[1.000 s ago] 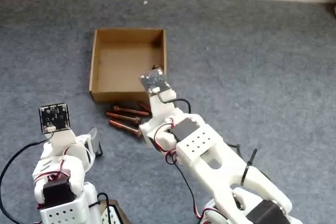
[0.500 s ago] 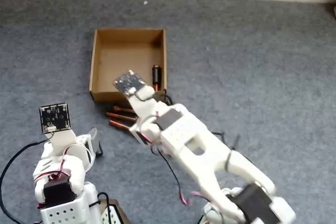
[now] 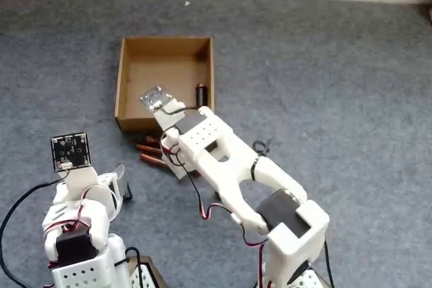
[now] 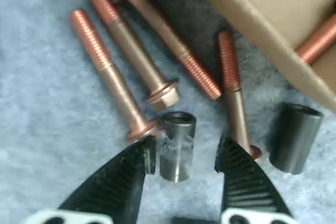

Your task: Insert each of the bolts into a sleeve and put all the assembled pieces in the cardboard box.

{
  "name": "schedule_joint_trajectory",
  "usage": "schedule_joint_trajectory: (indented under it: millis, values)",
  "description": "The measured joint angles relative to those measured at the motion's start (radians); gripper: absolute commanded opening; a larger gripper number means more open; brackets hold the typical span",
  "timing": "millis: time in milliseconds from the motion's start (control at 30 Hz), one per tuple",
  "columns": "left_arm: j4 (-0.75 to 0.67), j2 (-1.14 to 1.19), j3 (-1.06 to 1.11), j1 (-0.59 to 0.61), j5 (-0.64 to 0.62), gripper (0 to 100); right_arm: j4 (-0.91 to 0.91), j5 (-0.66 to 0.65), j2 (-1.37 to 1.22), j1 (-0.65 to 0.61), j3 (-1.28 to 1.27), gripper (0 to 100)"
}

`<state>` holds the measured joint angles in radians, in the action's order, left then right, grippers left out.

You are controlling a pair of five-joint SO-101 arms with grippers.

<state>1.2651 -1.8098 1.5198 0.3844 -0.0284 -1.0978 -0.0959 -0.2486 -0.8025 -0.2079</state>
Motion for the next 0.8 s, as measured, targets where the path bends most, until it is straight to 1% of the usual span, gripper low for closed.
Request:
schedule_joint_trajectory:
  millis: [367, 433, 533, 633, 800]
  values:
    - [0.0, 0.0, 0.003, 0.0, 0.0, 26, -0.002, -0.002, -0.069, 0.005, 0.018, 16.6]
    - [0.0, 0.0, 0.003, 0.0, 0.0, 26, -0.002, -0.002, -0.069, 0.005, 0.018, 11.8]
    - [0.0, 0.0, 0.003, 0.0, 0.0, 26, -0.002, -0.002, -0.069, 0.008, 0.018, 0.2]
    - [0.0, 0.0, 0.003, 0.0, 0.0, 26, -0.009, -0.002, -0.069, 0.011, 0.018, 0.6]
    - [-0.003, 0.0, 0.017, 0.0, 0.0, 26, -0.15, -0.002, -0.064, 0.009, 0.048, 0.5]
